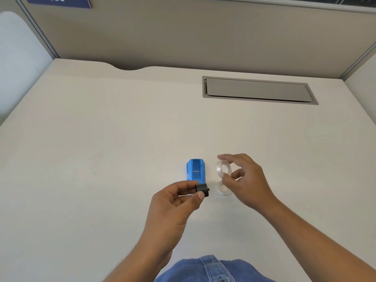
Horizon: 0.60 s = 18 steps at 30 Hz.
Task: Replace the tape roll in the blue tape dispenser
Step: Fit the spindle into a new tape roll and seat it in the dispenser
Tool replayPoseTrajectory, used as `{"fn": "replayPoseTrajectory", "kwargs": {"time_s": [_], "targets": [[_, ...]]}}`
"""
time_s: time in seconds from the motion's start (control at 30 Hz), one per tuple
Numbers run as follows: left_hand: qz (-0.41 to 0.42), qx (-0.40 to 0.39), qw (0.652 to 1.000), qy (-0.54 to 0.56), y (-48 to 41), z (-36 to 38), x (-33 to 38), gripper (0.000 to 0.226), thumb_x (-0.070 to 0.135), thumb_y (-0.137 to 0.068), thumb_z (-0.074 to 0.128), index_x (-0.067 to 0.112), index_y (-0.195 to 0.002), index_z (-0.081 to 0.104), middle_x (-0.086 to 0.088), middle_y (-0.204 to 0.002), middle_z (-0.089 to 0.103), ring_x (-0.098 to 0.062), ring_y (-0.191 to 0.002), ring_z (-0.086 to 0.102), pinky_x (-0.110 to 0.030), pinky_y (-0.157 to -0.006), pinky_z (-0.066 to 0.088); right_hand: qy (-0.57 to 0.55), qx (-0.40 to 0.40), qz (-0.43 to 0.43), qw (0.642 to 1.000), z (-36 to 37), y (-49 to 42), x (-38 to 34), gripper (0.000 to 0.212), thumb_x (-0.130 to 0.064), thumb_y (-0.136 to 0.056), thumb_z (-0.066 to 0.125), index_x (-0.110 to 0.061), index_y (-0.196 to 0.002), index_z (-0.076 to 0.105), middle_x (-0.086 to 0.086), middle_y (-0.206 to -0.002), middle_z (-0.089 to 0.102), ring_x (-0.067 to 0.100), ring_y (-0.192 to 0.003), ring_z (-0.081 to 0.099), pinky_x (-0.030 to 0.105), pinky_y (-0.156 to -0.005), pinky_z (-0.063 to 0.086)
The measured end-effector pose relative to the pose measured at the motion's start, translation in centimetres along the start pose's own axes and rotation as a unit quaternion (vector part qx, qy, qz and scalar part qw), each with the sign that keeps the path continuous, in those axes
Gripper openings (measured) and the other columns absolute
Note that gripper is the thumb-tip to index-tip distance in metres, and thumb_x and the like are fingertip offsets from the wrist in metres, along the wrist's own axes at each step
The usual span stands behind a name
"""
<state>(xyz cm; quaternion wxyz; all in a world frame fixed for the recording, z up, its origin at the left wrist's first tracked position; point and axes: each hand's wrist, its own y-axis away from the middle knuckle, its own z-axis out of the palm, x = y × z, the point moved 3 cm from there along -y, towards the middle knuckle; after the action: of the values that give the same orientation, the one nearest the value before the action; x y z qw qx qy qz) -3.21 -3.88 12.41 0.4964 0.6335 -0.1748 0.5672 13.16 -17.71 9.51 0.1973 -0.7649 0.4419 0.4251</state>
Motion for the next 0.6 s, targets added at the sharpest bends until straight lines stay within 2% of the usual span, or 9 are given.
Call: {"fn": "replayPoseTrajectory", "kwargs": {"time_s": [0.1,0.17,0.2,0.27,0.37,0.47,0.53,0.6], "targets": [[0.018,0.004,1.000,-0.003,0.0,-0.3,0.5,0.018,0.015,-0.083,0.076,0.028,-0.095,0.077,0.000,-0.091,0.080,-0.015,-0.086,0.072,-0.039,-0.091,0.054,-0.102,-0.043,0.007,0.994,0.4,2.1,-1.9,0.032,-0.032,-0.073,0.064,-0.042,-0.104,0.065,-0.018,-0.108,0.061,0.021,-0.071,0.072,0.042,-0.063,0.059],[0.027,0.005,1.000,-0.006,0.0,-0.5,0.7,0.019,0.016,-0.083,0.075,0.030,-0.095,0.076,0.001,-0.092,0.080,-0.013,-0.084,0.072,-0.038,-0.090,0.054,-0.134,-0.061,0.013,0.989,0.6,3.3,-2.6,0.028,-0.033,-0.077,0.067,-0.038,-0.105,0.063,-0.012,-0.101,0.066,0.028,-0.073,0.072,0.050,-0.065,0.059],[0.029,0.005,1.000,-0.007,0.1,-0.6,0.8,0.019,0.016,-0.083,0.076,0.030,-0.095,0.076,0.001,-0.093,0.080,-0.013,-0.085,0.072,-0.039,-0.091,0.054,-0.145,-0.068,0.012,0.987,0.5,3.7,-2.9,0.026,-0.031,-0.080,0.069,-0.036,-0.105,0.063,-0.008,-0.095,0.069,0.029,-0.074,0.072,0.049,-0.064,0.060],[0.034,0.005,0.999,-0.007,0.1,-0.7,0.8,0.018,0.017,-0.083,0.076,0.029,-0.097,0.076,0.001,-0.095,0.080,-0.015,-0.086,0.072,-0.041,-0.092,0.054,-0.168,-0.080,0.010,0.983,0.5,4.3,-3.5,0.022,-0.028,-0.084,0.070,-0.036,-0.103,0.065,0.000,-0.086,0.072,0.028,-0.075,0.072,0.037,-0.060,0.059],[0.039,0.003,0.999,-0.007,0.3,-0.8,0.9,0.019,0.017,-0.084,0.076,0.030,-0.097,0.076,0.002,-0.095,0.080,-0.014,-0.086,0.072,-0.041,-0.092,0.054,-0.195,-0.079,0.020,0.977,0.6,4.7,-4.2,0.014,-0.037,-0.083,0.064,-0.033,-0.097,0.068,0.002,-0.079,0.072,0.026,-0.076,0.072,0.024,-0.059,0.054],[0.043,-0.004,0.999,-0.007,0.5,-0.6,0.9,0.019,0.017,-0.084,0.075,0.031,-0.097,0.076,0.002,-0.094,0.080,-0.012,-0.085,0.072,-0.040,-0.091,0.054,-0.205,-0.068,0.033,0.976,0.7,4.8,-4.5,0.011,-0.036,-0.085,0.064,-0.031,-0.092,0.070,0.000,-0.066,0.069,0.027,-0.075,0.072,0.023,-0.058,0.054],[0.046,-0.005,0.999,-0.006,0.7,-0.6,0.9,0.020,0.015,-0.084,0.076,0.031,-0.096,0.076,0.002,-0.094,0.080,-0.011,-0.084,0.072,-0.039,-0.090,0.054,-0.205,-0.065,0.037,0.976,0.7,4.8,-4.6,0.007,-0.025,-0.089,0.067,-0.030,-0.092,0.071,0.002,-0.071,0.072,0.029,-0.076,0.072,0.025,-0.060,0.056],[0.049,-0.006,0.999,-0.007,0.8,-0.6,1.0,0.020,0.015,-0.084,0.076,0.030,-0.097,0.076,0.001,-0.093,0.080,-0.011,-0.083,0.072,-0.038,-0.089,0.054,-0.199,-0.069,0.034,0.977,0.7,4.9,-4.8,0.016,-0.016,-0.088,0.068,-0.031,-0.094,0.071,0.006,-0.082,0.075,0.032,-0.078,0.072,0.039,-0.067,0.061]]}}
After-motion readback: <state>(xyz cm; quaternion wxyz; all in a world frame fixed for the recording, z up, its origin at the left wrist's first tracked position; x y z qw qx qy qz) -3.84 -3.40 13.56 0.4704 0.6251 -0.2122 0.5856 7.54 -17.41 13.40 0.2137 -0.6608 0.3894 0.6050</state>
